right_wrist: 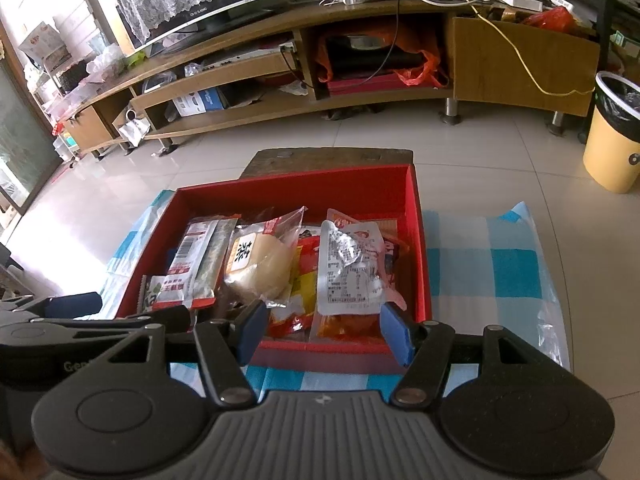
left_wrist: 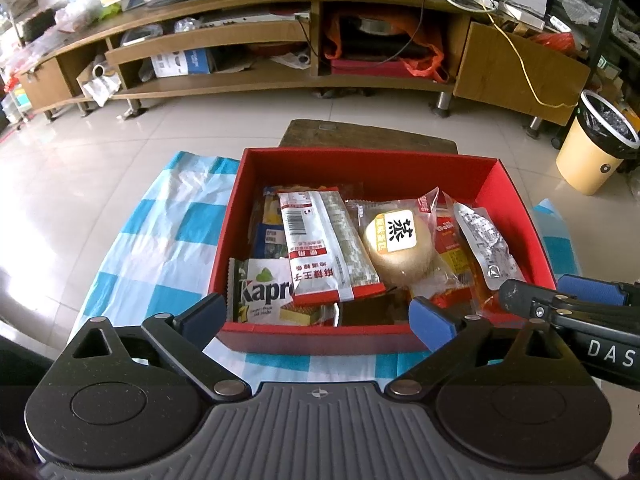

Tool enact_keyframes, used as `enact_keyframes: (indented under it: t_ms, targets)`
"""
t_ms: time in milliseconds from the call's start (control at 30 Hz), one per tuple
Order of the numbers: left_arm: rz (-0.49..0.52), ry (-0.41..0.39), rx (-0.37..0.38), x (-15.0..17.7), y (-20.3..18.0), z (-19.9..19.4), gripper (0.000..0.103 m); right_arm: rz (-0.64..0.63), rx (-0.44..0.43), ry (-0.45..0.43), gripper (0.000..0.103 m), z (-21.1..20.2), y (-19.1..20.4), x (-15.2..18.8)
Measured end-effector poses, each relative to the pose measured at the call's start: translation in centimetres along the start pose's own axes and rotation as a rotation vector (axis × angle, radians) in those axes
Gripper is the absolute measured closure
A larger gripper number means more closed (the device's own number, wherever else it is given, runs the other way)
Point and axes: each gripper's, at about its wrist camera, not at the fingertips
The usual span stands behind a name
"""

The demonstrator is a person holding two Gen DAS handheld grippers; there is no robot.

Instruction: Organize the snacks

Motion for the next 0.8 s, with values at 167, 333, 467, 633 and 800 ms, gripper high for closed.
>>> enact_keyframes:
  t_ms: [167, 333, 467, 633, 800]
  targets:
    - [-0.002, -0.011, 0.003, 0.7, 0.1, -1.1, 0.003, 0.007, -0.008, -0.01, 0.042, -1.1, 0.3, 0.6]
    - [0.002, -0.019, 0.0, 1.5, 0.2, -2.1, 0.002, 0.004, -0.007, -0.015, 0.042, -2.1, 0.6, 1.3]
    - [0.003, -0.025, -0.001, 2.1, 0.2, -2.8, 0.002, 0.006, -0.009, -0.019, 0.042, -2.8, 0.7, 2.0]
    - [0.005, -0.033, -0.002, 2.8, 0.2, -3.6, 0.002, 0.008, -0.01, -0.022, 0.042, -3.4, 0.7, 2.5]
    - [0.009, -0.041, -0.007, 3.5, 0.1, -4.4, 0.002, 0.015, -0.014, -0.025, 0.042, -4.5, 0.9, 3.5]
Point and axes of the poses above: each gripper's, at about its wrist camera, not at the fingertips, and z roughly the way its jaws point, y to its left, x to its underside, and after that the axes turned 7 degrees about -y, right-handed
